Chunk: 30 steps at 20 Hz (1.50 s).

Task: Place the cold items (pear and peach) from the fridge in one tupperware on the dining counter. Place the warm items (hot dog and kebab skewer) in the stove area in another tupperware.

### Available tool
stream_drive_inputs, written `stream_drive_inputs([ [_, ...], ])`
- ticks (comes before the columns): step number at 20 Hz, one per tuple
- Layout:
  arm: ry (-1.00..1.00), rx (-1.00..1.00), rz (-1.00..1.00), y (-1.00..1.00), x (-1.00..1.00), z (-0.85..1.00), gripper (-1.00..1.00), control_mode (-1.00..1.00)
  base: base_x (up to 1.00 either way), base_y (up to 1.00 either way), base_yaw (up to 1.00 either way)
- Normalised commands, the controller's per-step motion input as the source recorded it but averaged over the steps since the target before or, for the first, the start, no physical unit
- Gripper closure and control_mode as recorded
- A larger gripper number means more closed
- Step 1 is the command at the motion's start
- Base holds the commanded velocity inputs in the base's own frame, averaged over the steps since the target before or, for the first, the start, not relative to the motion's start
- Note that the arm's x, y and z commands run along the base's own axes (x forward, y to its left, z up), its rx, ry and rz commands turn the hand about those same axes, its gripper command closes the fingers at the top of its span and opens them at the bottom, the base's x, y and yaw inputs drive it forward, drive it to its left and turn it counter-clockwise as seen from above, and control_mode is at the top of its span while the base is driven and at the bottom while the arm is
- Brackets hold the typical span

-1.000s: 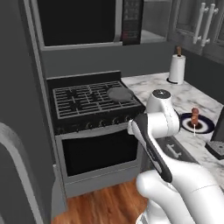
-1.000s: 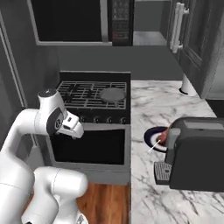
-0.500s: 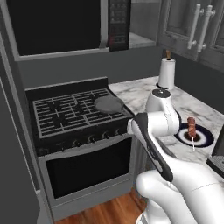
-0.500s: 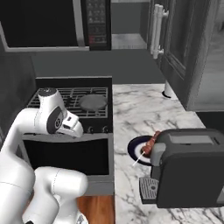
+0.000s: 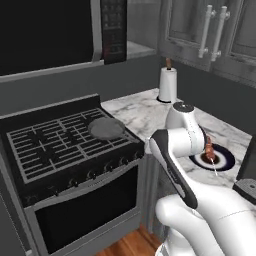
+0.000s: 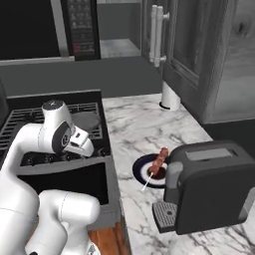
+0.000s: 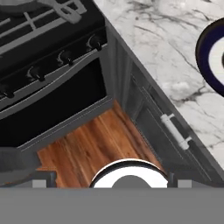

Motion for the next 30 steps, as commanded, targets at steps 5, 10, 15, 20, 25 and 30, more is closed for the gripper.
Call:
stream_drive_inputs([
  [5, 0.0, 0.0, 0.0, 0.0, 0.0, 0.0, -1.0, 1.0, 0.56, 0.33, -0.41],
  [10, 0.0, 0.0, 0.0, 0.0, 0.0, 0.0, -1.0, 1.0, 0.67, 0.24, -0.34],
  [15, 0.0, 0.0, 0.0, 0.0, 0.0, 0.0, -1.0, 1.0, 0.65, 0.38, -0.4],
  [20, 0.0, 0.0, 0.0, 0.0, 0.0, 0.0, -1.0, 1.0, 0.53, 0.33, -0.43],
  [25, 0.0, 0.0, 0.0, 0.0, 0.0, 0.0, -1.0, 1.0, 0.26, 0.01, -0.63],
  [30, 0.0, 0.0, 0.0, 0.0, 0.0, 0.0, -1.0, 1.0, 0.08, 0.03, -0.64],
])
